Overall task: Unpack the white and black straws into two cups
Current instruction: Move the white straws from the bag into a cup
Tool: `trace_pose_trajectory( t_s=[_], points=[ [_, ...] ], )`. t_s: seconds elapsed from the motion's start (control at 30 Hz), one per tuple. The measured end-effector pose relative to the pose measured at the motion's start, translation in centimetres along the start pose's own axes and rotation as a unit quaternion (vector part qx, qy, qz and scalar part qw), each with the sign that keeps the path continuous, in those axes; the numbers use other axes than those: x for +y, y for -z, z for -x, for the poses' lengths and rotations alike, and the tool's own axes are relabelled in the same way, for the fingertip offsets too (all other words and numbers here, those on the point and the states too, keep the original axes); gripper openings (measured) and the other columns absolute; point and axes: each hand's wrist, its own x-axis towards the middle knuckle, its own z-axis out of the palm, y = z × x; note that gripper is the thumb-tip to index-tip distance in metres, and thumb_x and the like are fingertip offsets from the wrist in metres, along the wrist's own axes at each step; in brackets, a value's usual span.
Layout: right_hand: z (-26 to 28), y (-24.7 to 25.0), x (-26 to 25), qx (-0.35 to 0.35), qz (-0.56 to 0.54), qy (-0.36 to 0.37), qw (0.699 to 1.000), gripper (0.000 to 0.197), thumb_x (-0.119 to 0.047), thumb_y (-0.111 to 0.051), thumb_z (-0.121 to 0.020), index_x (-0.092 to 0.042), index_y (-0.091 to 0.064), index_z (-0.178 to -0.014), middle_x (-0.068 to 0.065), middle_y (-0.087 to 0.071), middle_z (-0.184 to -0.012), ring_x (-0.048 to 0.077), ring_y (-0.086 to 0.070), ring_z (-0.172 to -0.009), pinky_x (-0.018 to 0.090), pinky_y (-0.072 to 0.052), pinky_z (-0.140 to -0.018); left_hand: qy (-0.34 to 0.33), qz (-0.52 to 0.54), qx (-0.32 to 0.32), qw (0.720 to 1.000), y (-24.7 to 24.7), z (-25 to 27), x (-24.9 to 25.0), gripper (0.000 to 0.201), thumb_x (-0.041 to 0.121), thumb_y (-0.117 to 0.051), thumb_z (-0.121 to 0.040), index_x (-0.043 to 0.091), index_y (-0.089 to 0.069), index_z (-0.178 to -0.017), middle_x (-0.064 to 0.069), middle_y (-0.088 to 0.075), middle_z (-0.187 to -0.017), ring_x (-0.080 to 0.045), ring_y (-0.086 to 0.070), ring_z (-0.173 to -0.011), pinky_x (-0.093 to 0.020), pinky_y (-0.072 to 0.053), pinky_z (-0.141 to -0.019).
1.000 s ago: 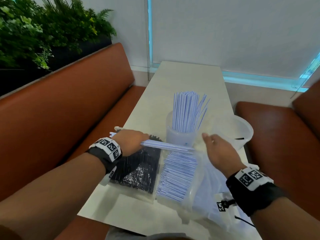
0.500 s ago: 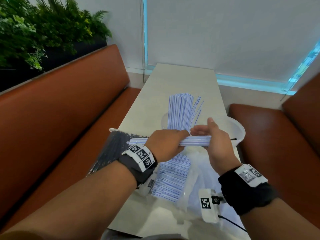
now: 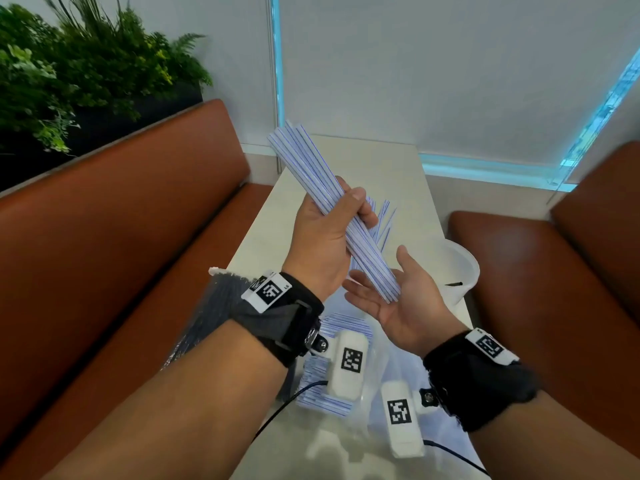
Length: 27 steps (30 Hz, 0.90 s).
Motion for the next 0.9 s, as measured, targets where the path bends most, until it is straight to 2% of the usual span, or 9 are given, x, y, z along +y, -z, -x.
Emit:
trace_pose_trajectory(
  t_s=[0.17,0.3,0.37,0.43,0.53,0.63,0.73,0.8,0.9],
  points=[
    [-0.2,0.5,-0.5,-0.013,-0.009,0.0,1.0,0.068,-0.054,-0.038,-0.105,0.006,-0.054,-0.132,0.024,-0.07,-0.119,0.036,-0.07,-0.109,0.045,-0.06,-0.087,0.008,0.008,0.038,0.999,0.3,-0.5,-0.3,0.02,0.002,-0.058,-0.096,0.016,-0.052,-0.084,-0.003,-0.057,-0.068,-0.019,-0.058,-0.061,-0.037,-0.053,-0.071],
    [-0.2,-0.1,0.1,-0.007,0.198,0.087,0.976,0.059,-0.065,-0.051,-0.094,-0.013,-0.068,-0.116,0.008,-0.074,-0.112,0.021,-0.072,-0.104,0.042,-0.059,-0.091,0.022,-0.019,0.06,0.998,0.7,-0.8,-0.6,0.018,0.006,-0.06,-0.094,0.019,-0.053,-0.083,-0.005,-0.056,-0.069,-0.02,-0.057,-0.058,-0.036,-0.053,-0.066],
    [-0.2,0.1,0.0,-0.016,0.364,0.223,0.904,0.045,-0.065,-0.065,-0.079,-0.032,-0.066,-0.11,-0.01,-0.072,-0.107,0.005,-0.069,-0.1,0.026,-0.056,-0.087,0.026,-0.029,0.064,0.997,0.9,-0.7,-0.9,0.019,0.007,-0.062,-0.093,0.021,-0.055,-0.082,-0.005,-0.056,-0.069,-0.021,-0.056,-0.058,-0.035,-0.053,-0.063],
    [-0.4,0.1,0.3,-0.077,0.513,0.238,0.821,0.037,-0.058,-0.073,-0.076,-0.033,-0.064,-0.103,-0.011,-0.072,-0.097,0.004,-0.068,-0.088,0.02,-0.054,-0.073,0.037,-0.056,0.056,0.996,1.0,-0.3,-1.4,0.017,0.008,-0.063,-0.093,0.021,-0.058,-0.082,-0.005,-0.058,-0.068,-0.02,-0.058,-0.058,-0.035,-0.054,-0.064],
    [-1.1,0.2,0.7,-0.049,0.581,0.23,0.779,0.028,-0.049,-0.066,-0.09,-0.022,-0.058,-0.086,-0.005,-0.07,-0.073,0.006,-0.065,-0.063,0.019,-0.047,-0.054,0.047,-0.062,0.057,0.995,1.1,-0.5,-1.3,0.013,0.007,-0.065,-0.091,0.016,-0.056,-0.094,-0.005,-0.06,-0.068,-0.021,-0.06,-0.059,-0.036,-0.056,-0.067],
    [-1.6,0.1,1.2,-0.002,0.641,0.229,0.733,0.035,-0.053,-0.055,-0.096,-0.02,-0.052,-0.086,0.003,-0.067,-0.073,0.021,-0.066,-0.067,0.038,-0.054,-0.065,0.021,-0.059,0.073,0.995,1.6,-1.8,-0.3,0.015,0.007,-0.064,-0.092,0.013,-0.054,-0.101,-0.005,-0.061,-0.072,-0.023,-0.06,-0.064,-0.039,-0.055,-0.072],
    [-2.4,0.0,1.5,0.019,0.689,0.235,0.686,0.039,-0.061,-0.053,-0.094,-0.025,-0.043,-0.082,-0.001,-0.058,-0.072,0.021,-0.057,-0.065,0.038,-0.046,-0.058,-0.006,-0.12,0.051,0.991,1.2,-2.8,0.6,0.006,0.007,-0.058,-0.096,0.011,-0.054,-0.095,-0.003,-0.058,-0.068,-0.02,-0.057,-0.06,-0.038,-0.054,-0.067],
    [-3.0,0.0,1.1,0.034,0.728,0.241,0.641,0.036,-0.062,-0.059,-0.09,-0.029,-0.046,-0.092,-0.003,-0.056,-0.086,0.018,-0.056,-0.071,0.036,-0.045,-0.06,-0.053,-0.156,0.072,0.984,1.1,-4.3,1.8,0.01,0.004,-0.054,-0.097,0.011,-0.053,-0.09,-0.002,-0.055,-0.066,-0.019,-0.055,-0.057,-0.037,-0.051,-0.063],
    [-4.2,0.5,0.9,0.015,0.785,0.197,0.587,0.053,-0.054,-0.062,-0.093,-0.03,-0.047,-0.138,-0.006,-0.053,-0.134,0.022,-0.063,-0.109,0.041,-0.053,-0.088,-0.144,-0.172,0.125,0.967,1.9,-6.9,3.5,0.011,0.004,-0.053,-0.097,0.012,-0.05,-0.089,-0.006,-0.051,-0.068,-0.023,-0.051,-0.059,-0.031,-0.05,-0.06]
  ],
)
